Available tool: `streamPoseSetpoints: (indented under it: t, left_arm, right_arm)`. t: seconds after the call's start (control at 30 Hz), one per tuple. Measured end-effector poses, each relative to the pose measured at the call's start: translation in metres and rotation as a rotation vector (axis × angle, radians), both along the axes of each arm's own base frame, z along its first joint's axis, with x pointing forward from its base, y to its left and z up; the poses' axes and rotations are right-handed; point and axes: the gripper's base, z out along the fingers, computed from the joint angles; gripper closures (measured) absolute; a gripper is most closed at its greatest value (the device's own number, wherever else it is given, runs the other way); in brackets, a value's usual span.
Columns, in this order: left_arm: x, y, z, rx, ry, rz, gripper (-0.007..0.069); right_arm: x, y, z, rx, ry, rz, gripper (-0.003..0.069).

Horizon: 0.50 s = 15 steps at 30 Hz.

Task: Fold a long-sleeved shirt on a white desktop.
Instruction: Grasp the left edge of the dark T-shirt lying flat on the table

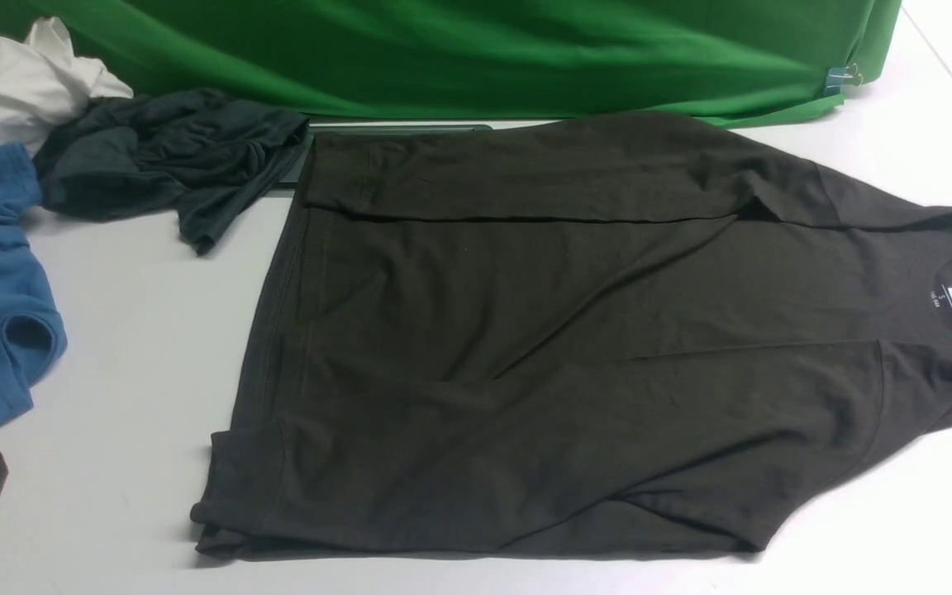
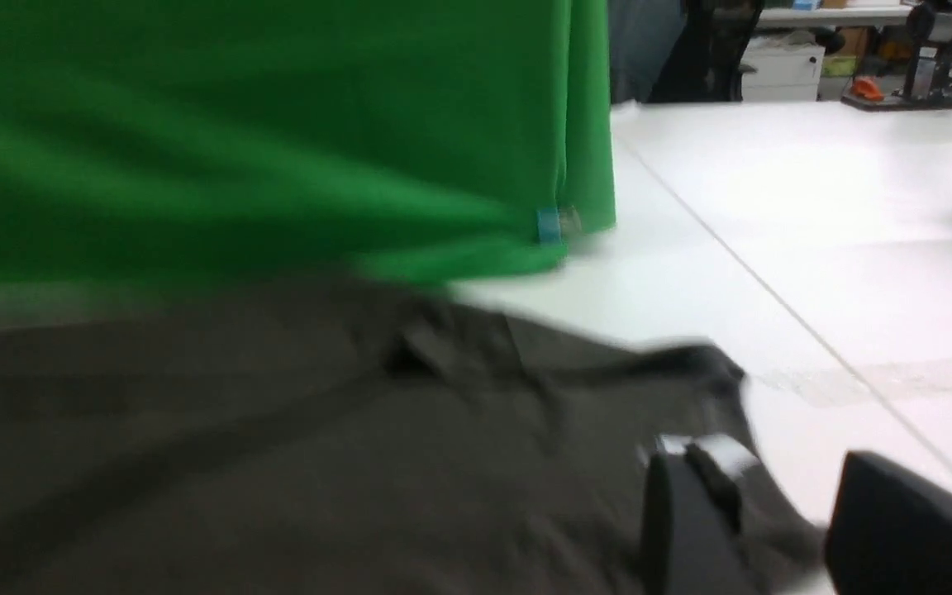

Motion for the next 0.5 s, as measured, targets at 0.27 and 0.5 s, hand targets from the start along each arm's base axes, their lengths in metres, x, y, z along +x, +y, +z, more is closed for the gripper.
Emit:
streamPoseSetpoints:
  t: [0.27,0.5]
  left_arm:
    - [-0.002,0.004,0.020,-0.349,-0.222,0.012,0.0605]
    - [-0.012,0.013,0.049,-0.563,-0.513,0.009,0.0605]
  right_arm:
    - [-0.003,-0.001,0.023,0.334,-0.279,0.034,0.0419]
    - [-0.011,-0.001,0.045,0.349,-0.519,0.078,0.0419]
